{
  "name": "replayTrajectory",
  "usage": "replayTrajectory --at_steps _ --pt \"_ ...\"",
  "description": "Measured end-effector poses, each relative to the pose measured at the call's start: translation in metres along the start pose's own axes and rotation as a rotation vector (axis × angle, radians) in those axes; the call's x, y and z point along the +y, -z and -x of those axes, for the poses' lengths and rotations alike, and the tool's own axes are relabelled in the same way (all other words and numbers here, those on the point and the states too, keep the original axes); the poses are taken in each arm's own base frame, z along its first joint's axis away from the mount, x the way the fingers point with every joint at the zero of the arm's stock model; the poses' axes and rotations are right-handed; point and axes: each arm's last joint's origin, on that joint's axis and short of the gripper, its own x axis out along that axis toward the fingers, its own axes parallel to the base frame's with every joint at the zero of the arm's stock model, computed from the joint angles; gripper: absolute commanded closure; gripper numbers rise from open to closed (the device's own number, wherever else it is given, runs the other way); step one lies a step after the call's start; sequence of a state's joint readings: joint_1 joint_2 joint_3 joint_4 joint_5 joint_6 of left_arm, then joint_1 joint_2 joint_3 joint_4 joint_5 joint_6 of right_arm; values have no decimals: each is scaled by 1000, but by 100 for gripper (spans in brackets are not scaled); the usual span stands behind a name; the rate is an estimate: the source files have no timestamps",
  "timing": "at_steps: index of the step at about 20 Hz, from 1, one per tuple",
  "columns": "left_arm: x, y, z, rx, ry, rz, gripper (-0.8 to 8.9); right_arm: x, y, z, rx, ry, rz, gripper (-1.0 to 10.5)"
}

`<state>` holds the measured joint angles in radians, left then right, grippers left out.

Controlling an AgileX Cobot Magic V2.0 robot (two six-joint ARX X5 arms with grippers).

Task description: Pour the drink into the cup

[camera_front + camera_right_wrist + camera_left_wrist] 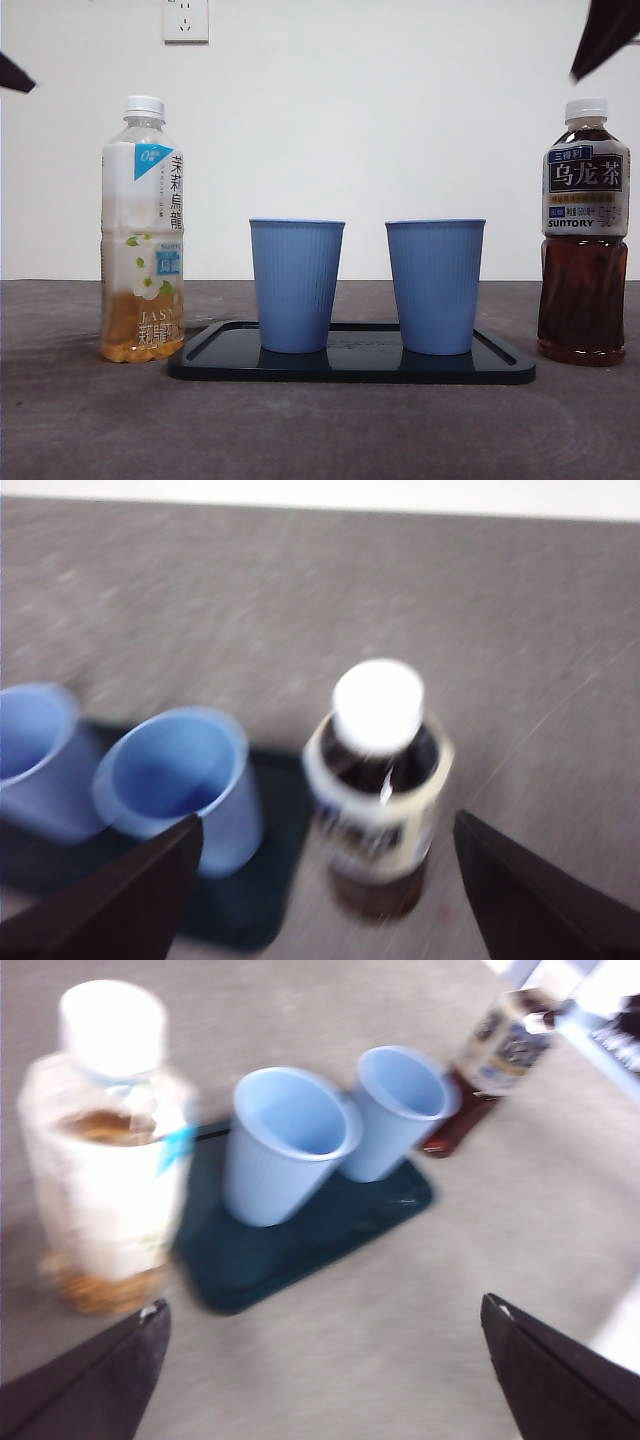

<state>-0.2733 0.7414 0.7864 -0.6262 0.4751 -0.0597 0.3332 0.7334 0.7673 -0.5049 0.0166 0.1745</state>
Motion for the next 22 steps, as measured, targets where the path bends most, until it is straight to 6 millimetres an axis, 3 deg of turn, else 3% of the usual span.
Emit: replayTrajectory --at_steps 5,9,13,22 --pt "9 3 -12 22 -105 8 314 3 4 47 -3 -103 -43 545" --pt "23 19 -37 -8 -139 3 314 1 15 76 -46 -155 -95 545" --pt "38 32 -63 -91 -160 -30 313 0 19 84 -64 -160 -107 545" --pt "57 32 -99 -126 -165 -49 314 0 20 84 -55 -158 -108 545"
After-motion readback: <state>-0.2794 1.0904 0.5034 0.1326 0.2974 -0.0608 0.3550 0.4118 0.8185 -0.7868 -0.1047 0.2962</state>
